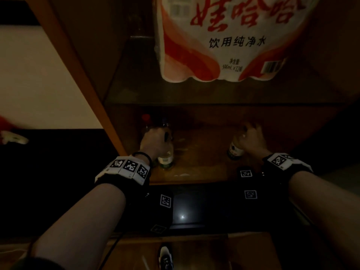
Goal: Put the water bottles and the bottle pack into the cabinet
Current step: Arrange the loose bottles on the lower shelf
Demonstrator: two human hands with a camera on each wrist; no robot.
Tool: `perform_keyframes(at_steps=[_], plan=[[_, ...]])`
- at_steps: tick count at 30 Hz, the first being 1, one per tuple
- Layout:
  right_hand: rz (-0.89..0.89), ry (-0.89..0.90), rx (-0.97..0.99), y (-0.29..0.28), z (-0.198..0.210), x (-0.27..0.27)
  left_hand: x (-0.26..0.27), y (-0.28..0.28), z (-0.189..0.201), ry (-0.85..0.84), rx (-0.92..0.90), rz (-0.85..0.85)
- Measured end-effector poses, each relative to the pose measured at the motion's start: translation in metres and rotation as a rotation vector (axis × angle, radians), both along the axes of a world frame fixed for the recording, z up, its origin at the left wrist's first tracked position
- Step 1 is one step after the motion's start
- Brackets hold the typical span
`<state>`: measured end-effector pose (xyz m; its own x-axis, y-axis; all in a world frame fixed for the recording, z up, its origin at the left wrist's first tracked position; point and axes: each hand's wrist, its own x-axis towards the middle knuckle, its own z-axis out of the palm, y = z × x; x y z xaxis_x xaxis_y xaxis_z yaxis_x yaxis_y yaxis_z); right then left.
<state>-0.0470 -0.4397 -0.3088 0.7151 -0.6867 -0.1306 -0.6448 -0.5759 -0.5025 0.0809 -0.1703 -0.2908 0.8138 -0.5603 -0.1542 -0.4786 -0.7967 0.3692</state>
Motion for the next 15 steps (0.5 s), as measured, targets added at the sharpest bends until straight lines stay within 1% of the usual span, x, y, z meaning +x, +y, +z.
perform_keyframes(at_steps=[4, 8, 15], plan=[[-0.096, -0.133, 0.037, -0.002, -0.004, 0.004, 0.003, -0.002, -0.003, 0.001, -0.010, 0.003], [-0.138, -0.125, 0.062, 0.001, -0.011, 0.004, 0.009, -0.004, -0.008, 0.020, 0.001, 0.014], [0.079, -0.110, 0.022, 0.041, -0.009, 0.016, 0.010, -0.005, -0.004, 0.056, -0.004, 0.045]])
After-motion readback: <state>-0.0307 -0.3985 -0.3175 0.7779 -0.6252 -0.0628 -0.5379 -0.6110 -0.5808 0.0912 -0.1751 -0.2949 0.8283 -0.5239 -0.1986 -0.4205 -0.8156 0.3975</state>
